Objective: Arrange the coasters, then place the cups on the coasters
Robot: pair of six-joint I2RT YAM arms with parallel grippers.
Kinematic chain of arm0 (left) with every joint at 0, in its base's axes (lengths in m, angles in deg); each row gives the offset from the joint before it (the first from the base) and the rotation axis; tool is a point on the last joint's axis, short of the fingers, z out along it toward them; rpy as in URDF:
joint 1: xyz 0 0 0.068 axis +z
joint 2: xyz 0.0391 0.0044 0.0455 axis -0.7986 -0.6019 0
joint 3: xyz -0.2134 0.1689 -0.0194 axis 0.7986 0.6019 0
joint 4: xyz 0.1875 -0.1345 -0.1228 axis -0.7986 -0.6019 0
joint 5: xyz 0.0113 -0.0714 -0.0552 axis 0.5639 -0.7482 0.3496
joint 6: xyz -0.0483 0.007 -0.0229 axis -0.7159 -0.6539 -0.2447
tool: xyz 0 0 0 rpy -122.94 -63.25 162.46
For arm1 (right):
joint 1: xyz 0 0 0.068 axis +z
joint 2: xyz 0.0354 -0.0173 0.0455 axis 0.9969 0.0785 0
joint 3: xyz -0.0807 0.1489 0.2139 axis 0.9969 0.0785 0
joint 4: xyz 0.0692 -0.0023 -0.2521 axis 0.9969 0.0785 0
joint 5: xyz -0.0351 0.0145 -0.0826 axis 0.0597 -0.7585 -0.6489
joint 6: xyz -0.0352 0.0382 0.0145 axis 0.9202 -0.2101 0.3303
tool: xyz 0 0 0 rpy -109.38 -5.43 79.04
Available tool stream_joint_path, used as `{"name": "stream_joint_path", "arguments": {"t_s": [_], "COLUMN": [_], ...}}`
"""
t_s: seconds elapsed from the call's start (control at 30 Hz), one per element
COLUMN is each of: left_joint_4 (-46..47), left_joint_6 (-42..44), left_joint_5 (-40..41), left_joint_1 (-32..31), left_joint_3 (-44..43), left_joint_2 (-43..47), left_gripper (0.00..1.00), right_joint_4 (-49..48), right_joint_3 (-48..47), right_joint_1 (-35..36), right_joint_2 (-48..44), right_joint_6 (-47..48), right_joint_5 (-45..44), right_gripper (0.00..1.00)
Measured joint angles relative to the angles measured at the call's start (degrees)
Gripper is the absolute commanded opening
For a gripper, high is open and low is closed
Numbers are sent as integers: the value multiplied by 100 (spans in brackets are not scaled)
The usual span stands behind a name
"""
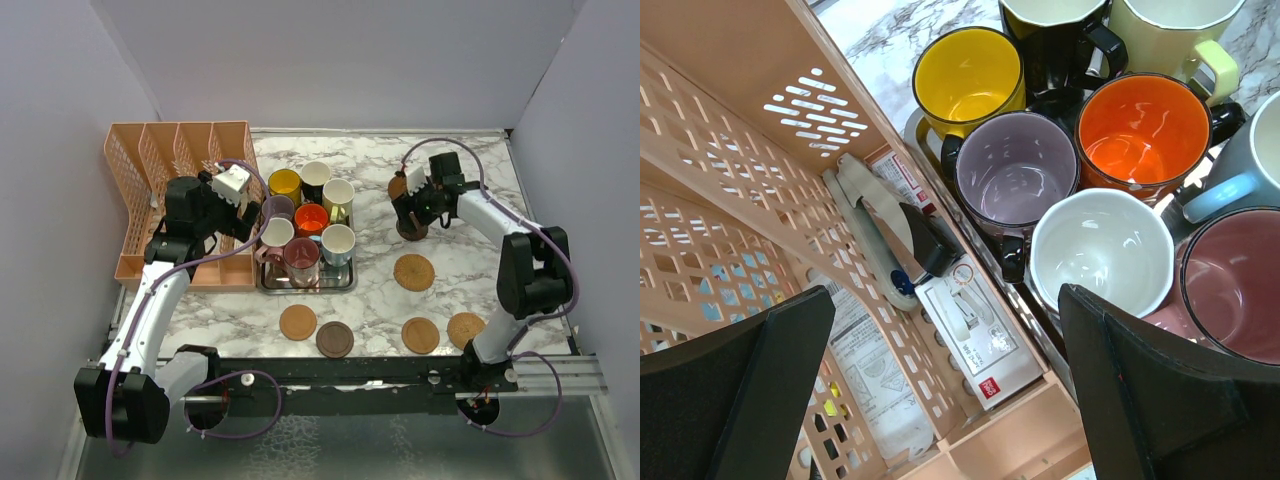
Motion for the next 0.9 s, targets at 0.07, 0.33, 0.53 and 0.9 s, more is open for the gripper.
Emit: {"name": "stream_joint_path", "arguments": {"t_s": [0.07, 0.33, 0.53, 0.9], "left_joint_4": [2, 0, 0, 2], "left_joint_6": [0, -2, -2, -2], "left_joint_5": [0, -2, -24, -90], "left_joint_1": [0, 0, 0, 0], "left_joint_3": [-2, -2, -2, -2], "left_joint_2": [0, -2, -24, -31], "left_gripper": [99, 99, 99, 99], "right_joint_4": [44, 118, 402, 409], "right_joint_3": [0, 780, 1523, 2109], "right_joint_1": [13, 339, 424, 424], "right_joint_2": [-260, -1421, -1788, -1639], "right_joint_6": [2, 254, 557, 654], "right_joint_5": [188, 553, 544, 328], "right_gripper": [76, 75, 72, 71]}}
